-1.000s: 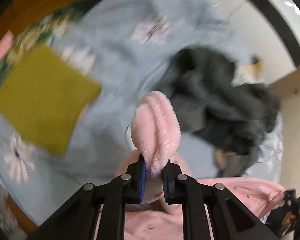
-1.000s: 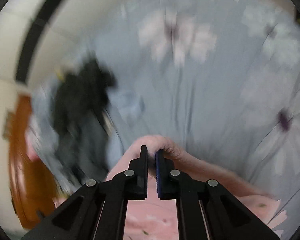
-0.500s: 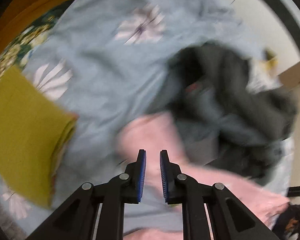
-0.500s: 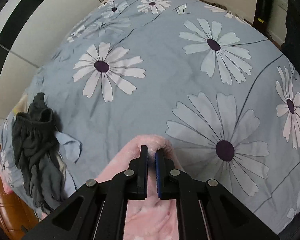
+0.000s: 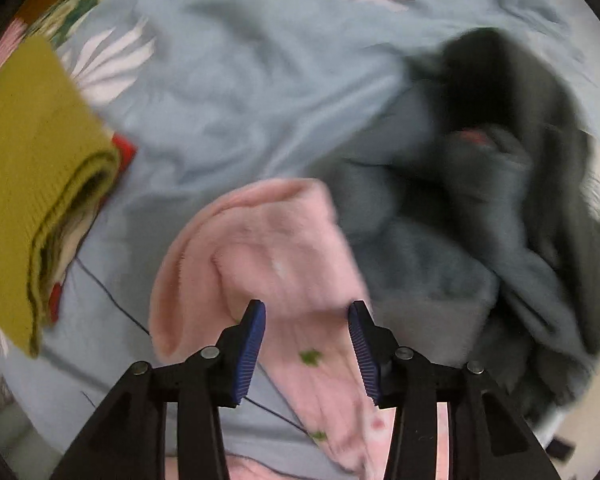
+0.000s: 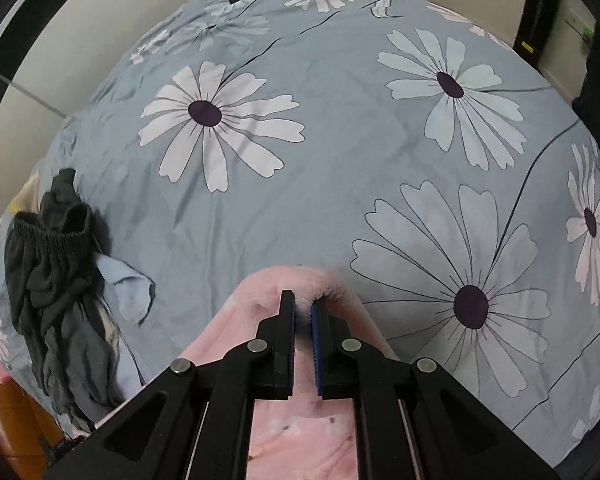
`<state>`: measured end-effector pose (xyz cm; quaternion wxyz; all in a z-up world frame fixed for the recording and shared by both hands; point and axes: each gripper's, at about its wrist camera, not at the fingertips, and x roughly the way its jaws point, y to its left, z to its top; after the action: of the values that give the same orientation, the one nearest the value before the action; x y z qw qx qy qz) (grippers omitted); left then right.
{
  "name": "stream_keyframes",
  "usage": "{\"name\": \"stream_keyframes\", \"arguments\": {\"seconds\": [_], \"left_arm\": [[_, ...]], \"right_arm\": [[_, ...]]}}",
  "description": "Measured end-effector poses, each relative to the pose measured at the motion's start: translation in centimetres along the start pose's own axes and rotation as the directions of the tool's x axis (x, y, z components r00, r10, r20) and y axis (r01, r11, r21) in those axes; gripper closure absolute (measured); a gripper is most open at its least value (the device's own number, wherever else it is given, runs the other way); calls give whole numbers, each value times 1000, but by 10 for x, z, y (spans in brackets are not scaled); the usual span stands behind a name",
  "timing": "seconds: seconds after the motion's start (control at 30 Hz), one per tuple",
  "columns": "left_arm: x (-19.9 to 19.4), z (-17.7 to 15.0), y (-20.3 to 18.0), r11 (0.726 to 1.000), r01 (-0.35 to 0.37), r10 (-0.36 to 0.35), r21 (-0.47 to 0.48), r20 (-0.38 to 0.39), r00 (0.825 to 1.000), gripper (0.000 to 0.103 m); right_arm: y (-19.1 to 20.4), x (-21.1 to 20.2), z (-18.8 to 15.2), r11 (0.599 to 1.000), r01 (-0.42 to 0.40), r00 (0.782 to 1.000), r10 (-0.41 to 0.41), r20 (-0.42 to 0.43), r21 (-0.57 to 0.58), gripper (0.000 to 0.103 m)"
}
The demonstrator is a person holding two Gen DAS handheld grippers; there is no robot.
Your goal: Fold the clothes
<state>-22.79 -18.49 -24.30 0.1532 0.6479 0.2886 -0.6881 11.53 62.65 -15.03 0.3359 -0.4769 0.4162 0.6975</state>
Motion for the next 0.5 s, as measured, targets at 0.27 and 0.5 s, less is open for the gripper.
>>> {"name": "stream_keyframes", "arguments": {"seconds": [0.27,0.5], "left_arm": [[12,1,3,998,-2,4,-67,27,1000,97],[-105,-4,0,952,296,-305,76,188,934,99]], "right_arm": [[-4,-2,-4,1000,-2,1000,2,-15,21,95],[-8,-31,4,998,-51,997,50,55,21,96]]}}
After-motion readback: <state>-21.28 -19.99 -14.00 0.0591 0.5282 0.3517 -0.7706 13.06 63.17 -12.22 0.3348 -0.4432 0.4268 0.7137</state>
